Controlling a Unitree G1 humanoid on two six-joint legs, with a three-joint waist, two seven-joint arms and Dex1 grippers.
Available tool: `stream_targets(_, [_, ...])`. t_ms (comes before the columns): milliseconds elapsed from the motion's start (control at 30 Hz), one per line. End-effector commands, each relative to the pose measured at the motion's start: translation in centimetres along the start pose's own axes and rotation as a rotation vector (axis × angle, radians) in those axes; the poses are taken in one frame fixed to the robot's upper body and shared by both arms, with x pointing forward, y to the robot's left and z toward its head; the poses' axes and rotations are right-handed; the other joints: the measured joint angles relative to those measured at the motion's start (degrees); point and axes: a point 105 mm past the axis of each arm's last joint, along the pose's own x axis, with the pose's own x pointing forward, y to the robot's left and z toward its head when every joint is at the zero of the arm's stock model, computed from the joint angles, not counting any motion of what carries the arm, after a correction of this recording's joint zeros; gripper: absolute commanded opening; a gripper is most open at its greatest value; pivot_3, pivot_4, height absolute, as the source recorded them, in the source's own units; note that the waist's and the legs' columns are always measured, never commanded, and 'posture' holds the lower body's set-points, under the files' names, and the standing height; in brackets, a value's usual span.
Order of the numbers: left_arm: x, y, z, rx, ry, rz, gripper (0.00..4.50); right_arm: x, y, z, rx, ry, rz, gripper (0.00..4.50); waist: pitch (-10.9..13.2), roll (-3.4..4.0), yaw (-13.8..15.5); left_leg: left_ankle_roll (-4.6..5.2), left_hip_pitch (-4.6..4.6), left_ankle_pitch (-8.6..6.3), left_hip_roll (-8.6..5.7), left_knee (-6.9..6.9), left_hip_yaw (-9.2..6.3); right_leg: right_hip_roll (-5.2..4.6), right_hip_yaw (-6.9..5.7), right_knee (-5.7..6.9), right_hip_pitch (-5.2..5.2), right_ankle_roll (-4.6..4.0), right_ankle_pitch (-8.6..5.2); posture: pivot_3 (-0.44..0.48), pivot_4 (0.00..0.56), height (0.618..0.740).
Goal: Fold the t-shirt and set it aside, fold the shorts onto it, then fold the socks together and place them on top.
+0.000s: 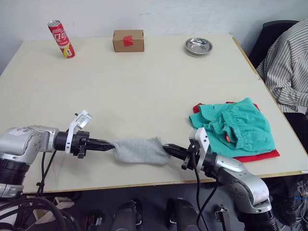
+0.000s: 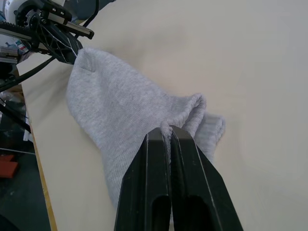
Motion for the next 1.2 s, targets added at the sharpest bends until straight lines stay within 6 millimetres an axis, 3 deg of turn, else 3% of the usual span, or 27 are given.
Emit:
stream_targets(33, [-0.3, 0.4, 0.2, 0.029, 0.014, 0.007, 0.02, -0.1, 0.4, 0.7, -0.041, -0.032, -0.012, 0.00, 0.0, 0.00, 0.0, 0.00, 0.00, 0.00, -0.01, 0.03, -0.01, -0.03, 0.00, 0.05, 0.00, 0.00, 0.00, 0.000, 0.150, 0.740])
stream_targets(267, [0.3, 1.8, 1.0, 0.071, -0.037, 0.049, 0.02, 0.4, 0.1, 0.3, -0.062, -0.032, -0.011, 0.00, 0.0, -0.02, 0.1, 0.21, -0.07, 0.06, 0.02, 0.41, -0.05, -0.09, 0.01, 0.39, -0.05, 0.00, 0.00, 0.000, 0.150, 0.740])
stream_targets(400, [0.8, 2.1, 0.4, 0.043, -0.054, 0.051, 0.02, 0.7, -0.6, -0.6, -0.040, 0.000, -0.034, 0.00, 0.0, -0.10, 0.1, 0.28, -0.07, 0.06, 0.00, 0.50, -0.05, -0.15, 0.02, 0.54, -0.05, 0.00, 0.00, 0.000, 0.150, 0.740])
stream_targets(467, [0.9, 2.4, 0.5, 0.043, -0.076, 0.078, 0.42, 0.6, -0.9, -0.5, -0.005, -0.008, -0.049, 0.00, 0.0, -0.10, 0.0, 0.32, -0.11, 0.08, 0.00, 0.51, -0.04, -0.15, 0.03, 0.59, -0.12, -0.01, 0.00, 0.000, 0.150, 0.740])
stream_targets(567, [0.6, 2.2, 0.6, 0.045, -0.114, 0.084, 1.15, 0.4, -1.2, -0.2, -0.016, -0.014, -0.056, 0.63, 0.0, -0.12, 0.0, 0.36, -0.16, 0.11, 0.00, 0.56, -0.05, -0.17, 0.02, 0.67, -0.18, -0.01, 0.00, 0.000, 0.150, 0.740])
stream_targets(667, [-0.7, 2.4, 1.9, 0.164, -0.242, 0.155, 2.11, -0.5, -2.1, 1.1, -0.113, -0.042, -0.094, 1.69, 0.0, -0.12, 0.1, 0.38, -0.17, 0.11, -0.01, 0.60, -0.05, -0.19, 0.02, 0.70, -0.19, 0.00, 0.00, 0.000, 0.150, 0.740])
stream_targets(733, [-2.3, 0.9, 3.0, 0.240, -0.365, 0.120, 2.12, -1.0, -2.0, 2.8, -0.175, -0.083, -0.063, 2.33, 0.0, -0.16, 0.0, 0.38, -0.19, 0.11, -0.02, 0.60, -0.06, -0.23, 0.00, 0.70, -0.20, -0.01, 0.00, 0.000, 0.150, 0.740])
stream_targets(833, [-3.2, -1.9, 3.7, 0.343, -0.453, 0.032, 2.12, -0.7, -0.6, 4.7, -0.213, -0.117, 0.067, 2.33, 0.0, -0.24, -0.2, 0.39, -0.22, 0.11, -0.02, 0.60, -0.07, -0.24, -0.01, 0.71, -0.23, 0.00, 0.00, 0.000, 0.150, 0.740])
stream_targets(933, [-1.4, -2.8, 4.1, 0.419, -0.457, 0.025, 1.72, 1.3, 0.3, 4.6, -0.274, -0.069, 0.156, 1.66, 0.0, -0.24, 0.0, 0.37, -0.15, 0.14, -0.02, 0.59, -0.10, -0.23, -0.03, 0.74, -0.18, 0.00, 0.00, 0.000, 0.150, 0.740])
stream_targets(1100, [3.8, -2.0, 3.4, 0.532, -0.428, 0.064, 0.30, 5.8, 1.5, 2.3, -0.376, -0.001, 0.225, 0.02, 0.0, -0.31, 0.2, 0.34, 0.21, 0.08, -0.06, 0.59, -0.11, -0.24, -0.11, 0.65, 0.33, 0.00, 0.00, 0.000, 0.150, 0.740])
stream_targets(1133, [4.7, -1.8, 3.2, 0.519, -0.441, 0.067, 0.04, 6.3, 1.3, 1.9, -0.374, 0.000, 0.210, 0.00, 0.0, -0.32, 0.2, 0.36, 0.21, 0.08, -0.07, 0.58, -0.10, -0.24, -0.11, 0.64, 0.33, 0.00, 0.00, 0.000, 0.150, 0.740])
stream_targets(1200, [6.0, -1.1, 2.7, 0.513, -0.451, 0.094, 0.04, 6.9, 0.8, 1.2, -0.378, 0.001, 0.183, 0.00, 0.0, -0.35, 0.2, 0.41, 0.18, 0.09, -0.08, 0.60, -0.10, -0.24, -0.12, 0.63, 0.33, 0.01, 0.01, 0.000, 0.150, 0.740])
